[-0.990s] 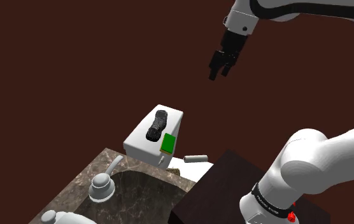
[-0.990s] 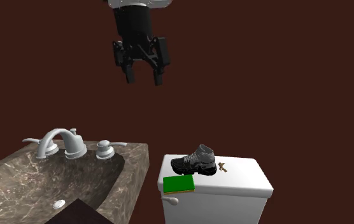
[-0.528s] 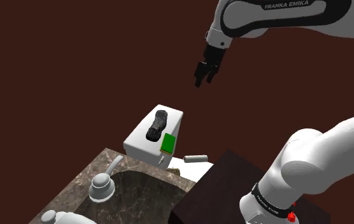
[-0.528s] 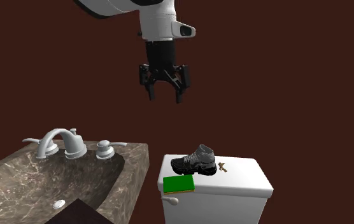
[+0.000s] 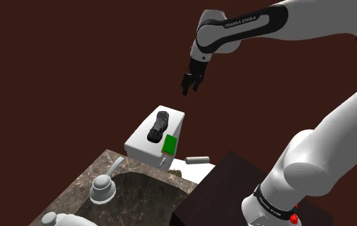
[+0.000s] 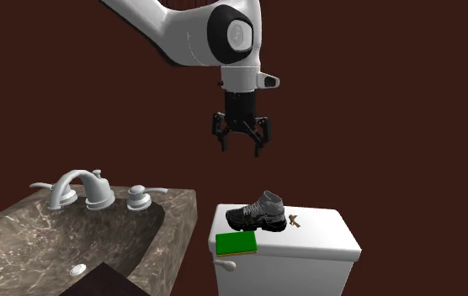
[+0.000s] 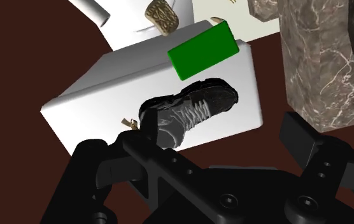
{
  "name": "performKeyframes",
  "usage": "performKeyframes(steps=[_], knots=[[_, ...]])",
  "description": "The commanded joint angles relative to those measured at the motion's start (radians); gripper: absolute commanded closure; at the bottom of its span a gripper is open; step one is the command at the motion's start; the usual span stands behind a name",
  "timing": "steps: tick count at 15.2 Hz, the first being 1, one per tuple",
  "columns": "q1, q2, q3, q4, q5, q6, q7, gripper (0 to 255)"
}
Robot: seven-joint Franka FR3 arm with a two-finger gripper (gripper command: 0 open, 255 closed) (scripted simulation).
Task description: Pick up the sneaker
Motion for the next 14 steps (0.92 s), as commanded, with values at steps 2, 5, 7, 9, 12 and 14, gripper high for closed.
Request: performKeyframes(steps=[2,5,7,9,12,14], knots=[[0.004,0.119,-0.011,0.058,0.027,0.049,-0.046,0],[0.002,0.237,-0.017,0.128,0.057,0.084,-0.093,0],[-0.001,0.317,-0.017,0.181,0.078,0.101,-0.123,0],[-0.007,0.397,-0.015,0.239,0.098,0.113,-0.152,0],[-0.018,0.517,-0.006,0.336,0.125,0.121,-0.19,0],[-0.027,0.599,0.002,0.409,0.14,0.121,-0.212,0]])
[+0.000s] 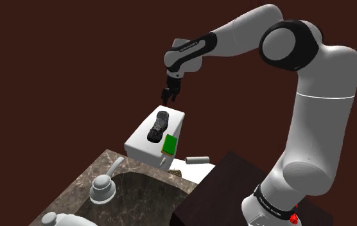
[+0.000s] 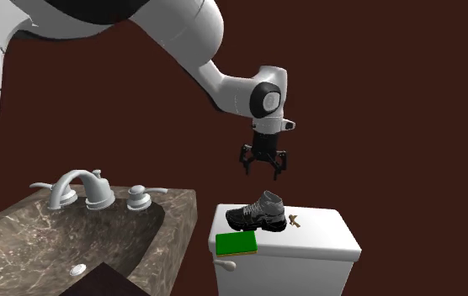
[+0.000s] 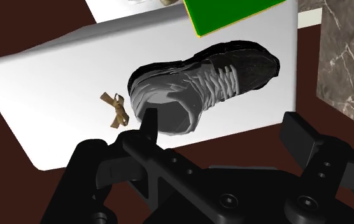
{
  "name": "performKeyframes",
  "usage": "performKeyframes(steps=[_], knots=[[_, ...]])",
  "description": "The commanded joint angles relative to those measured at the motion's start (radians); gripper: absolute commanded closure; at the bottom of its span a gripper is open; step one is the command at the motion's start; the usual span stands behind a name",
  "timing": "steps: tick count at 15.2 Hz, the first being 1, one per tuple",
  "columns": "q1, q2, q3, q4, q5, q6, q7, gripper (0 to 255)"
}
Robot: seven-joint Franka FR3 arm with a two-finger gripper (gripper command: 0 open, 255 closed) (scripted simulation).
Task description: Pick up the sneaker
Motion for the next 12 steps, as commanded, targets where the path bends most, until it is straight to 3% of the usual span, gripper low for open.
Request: performKeyframes(steps=[1,4,12], knots=[[-0.011,0.093,0.008,0.083,0.016,0.0,-0.024,0],[-0.024,0.209,0.021,0.199,0.029,-0.012,-0.048,0],[-0.028,0.266,0.028,0.183,0.04,0.061,-0.058,0]])
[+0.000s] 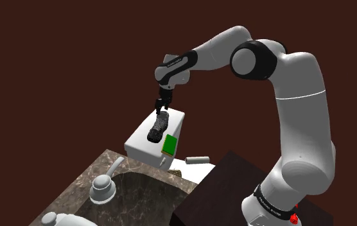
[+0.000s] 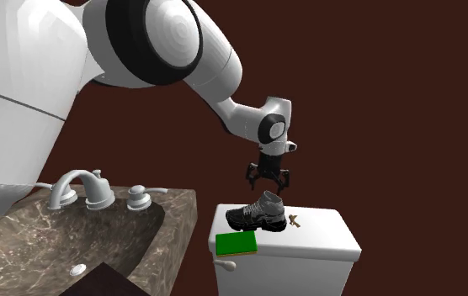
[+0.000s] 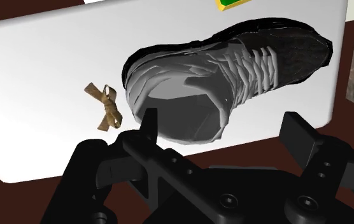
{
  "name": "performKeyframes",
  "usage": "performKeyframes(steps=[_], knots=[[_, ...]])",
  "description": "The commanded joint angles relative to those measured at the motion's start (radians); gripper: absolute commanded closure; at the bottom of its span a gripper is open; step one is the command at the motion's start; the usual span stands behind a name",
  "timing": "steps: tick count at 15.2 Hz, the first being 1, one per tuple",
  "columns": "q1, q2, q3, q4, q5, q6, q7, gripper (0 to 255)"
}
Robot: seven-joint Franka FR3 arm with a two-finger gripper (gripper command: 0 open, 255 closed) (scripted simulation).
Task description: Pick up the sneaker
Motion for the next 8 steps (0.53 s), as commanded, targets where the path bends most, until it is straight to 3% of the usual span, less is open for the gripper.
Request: performKeyframes(steps=[1,2,8], knots=[[0.0,0.005,0.001,-0.004,0.001,0.009,0.0,0],[0.002,0.004,0.001,-0.001,0.001,0.006,0.002,255],[0.002,0.005,0.001,0.0,0.001,0.006,0.002,255]])
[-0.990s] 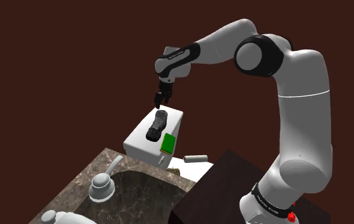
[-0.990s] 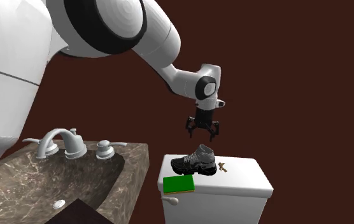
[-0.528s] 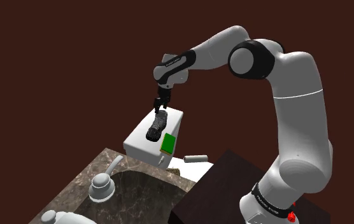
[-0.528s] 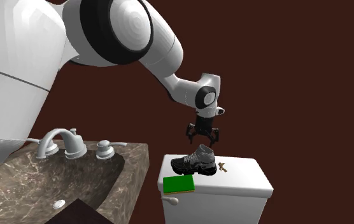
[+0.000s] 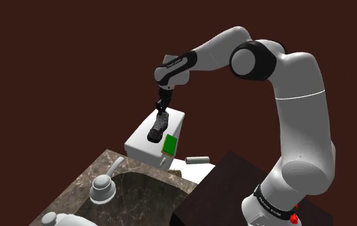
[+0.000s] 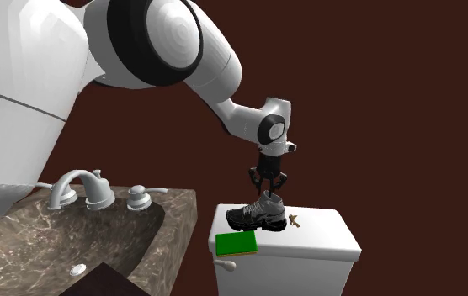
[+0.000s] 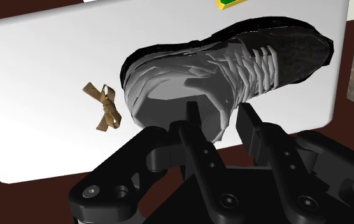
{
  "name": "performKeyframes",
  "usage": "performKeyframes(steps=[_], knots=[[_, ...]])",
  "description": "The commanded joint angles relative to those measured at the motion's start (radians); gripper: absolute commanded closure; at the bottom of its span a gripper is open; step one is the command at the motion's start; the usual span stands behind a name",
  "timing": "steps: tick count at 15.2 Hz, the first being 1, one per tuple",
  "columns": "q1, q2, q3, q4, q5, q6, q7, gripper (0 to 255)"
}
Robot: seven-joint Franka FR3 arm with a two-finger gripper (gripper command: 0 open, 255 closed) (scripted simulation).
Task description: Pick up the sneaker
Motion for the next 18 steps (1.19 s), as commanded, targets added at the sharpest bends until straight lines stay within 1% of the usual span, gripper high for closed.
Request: performKeyframes(steps=[1,3,18], knots=[[0.0,0.0,0.0,-0.001,0.0,0.0,0.0,255],[-0.001,0.0,0.0,-0.004,0.001,0.003,-0.003,255],[0.005,-0.106,-0.012,0.04,-0.021,-0.146,0.018,255]])
